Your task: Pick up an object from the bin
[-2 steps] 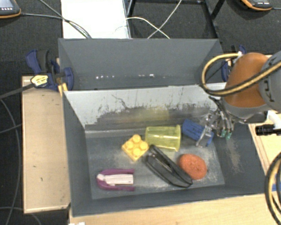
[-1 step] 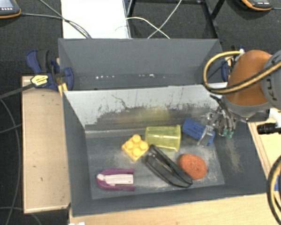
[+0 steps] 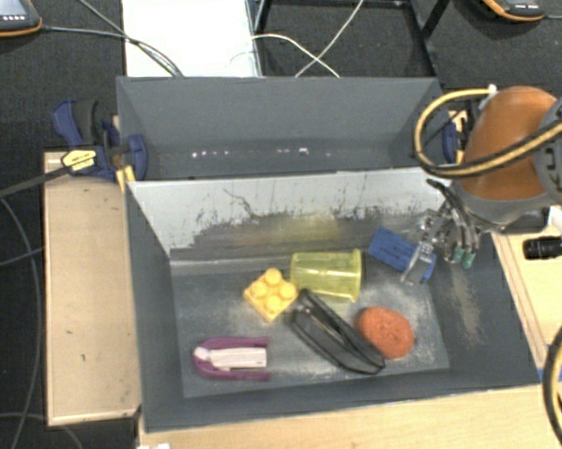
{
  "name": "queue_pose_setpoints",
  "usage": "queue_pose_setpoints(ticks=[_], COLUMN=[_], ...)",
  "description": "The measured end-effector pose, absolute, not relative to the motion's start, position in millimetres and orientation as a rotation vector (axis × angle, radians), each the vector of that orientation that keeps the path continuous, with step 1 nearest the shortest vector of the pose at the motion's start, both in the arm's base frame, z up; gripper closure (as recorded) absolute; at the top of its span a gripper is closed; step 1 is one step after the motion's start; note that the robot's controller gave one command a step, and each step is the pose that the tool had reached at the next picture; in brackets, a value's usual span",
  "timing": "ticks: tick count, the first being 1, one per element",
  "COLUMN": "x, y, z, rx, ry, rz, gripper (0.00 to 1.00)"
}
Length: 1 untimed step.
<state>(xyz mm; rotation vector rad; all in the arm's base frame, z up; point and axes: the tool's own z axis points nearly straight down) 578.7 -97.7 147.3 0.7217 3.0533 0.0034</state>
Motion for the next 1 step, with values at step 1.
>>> queue_pose_setpoints(ticks=[1], x=[579.9], y=[-97.9], z=[163.8], rx=[0.720], ry=[3.050], rz=[0.004], gripper=[1.00])
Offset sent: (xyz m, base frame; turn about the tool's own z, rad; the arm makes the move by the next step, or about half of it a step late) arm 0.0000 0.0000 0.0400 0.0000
